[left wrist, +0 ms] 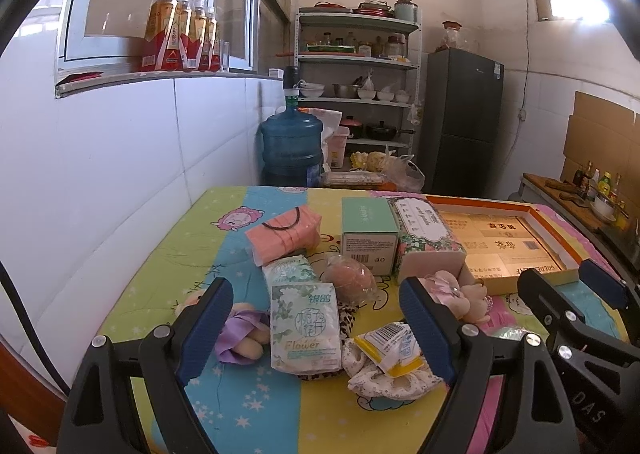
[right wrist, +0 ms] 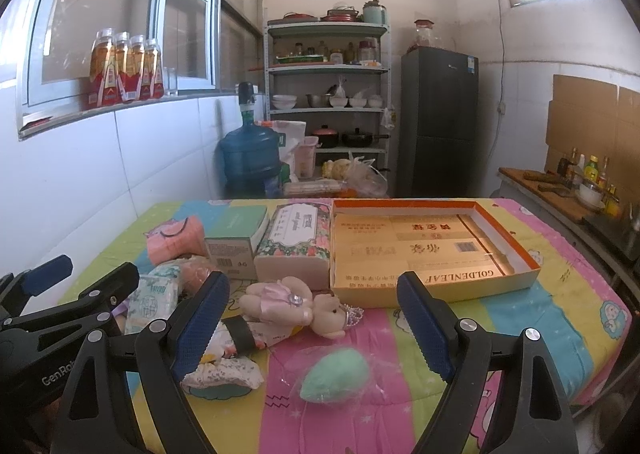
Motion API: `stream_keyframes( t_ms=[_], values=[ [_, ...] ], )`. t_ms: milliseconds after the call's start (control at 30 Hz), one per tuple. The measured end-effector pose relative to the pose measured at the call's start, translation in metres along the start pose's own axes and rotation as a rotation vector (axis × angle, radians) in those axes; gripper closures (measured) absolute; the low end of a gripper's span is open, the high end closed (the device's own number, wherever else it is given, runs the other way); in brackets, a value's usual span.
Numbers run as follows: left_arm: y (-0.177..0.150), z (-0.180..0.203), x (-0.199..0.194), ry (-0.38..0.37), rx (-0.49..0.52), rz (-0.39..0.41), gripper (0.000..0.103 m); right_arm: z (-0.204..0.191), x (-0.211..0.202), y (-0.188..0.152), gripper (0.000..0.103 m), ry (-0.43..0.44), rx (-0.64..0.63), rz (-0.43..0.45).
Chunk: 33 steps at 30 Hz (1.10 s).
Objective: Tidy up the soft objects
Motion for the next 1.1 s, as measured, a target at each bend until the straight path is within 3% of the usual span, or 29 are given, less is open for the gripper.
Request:
stream_keyframes(
  t_ms=[1100],
  values=[
    [-0.0016,-0.0041,0.0023,0.001,-0.004,0.0,0.018,-0.0027,0.0018,-0.0022,0.016,0.003,0.003,-0.006]
  ],
)
Point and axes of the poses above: each gripper's, at about its wrist camera, not at the fingertips, and x roughly the way its jaws point, z to its right, y to its top, the point moved 8 cm from there along x, roughly the way its jaws point, and after that the axes turned 7 degrees about x, right-handed, at the moved point
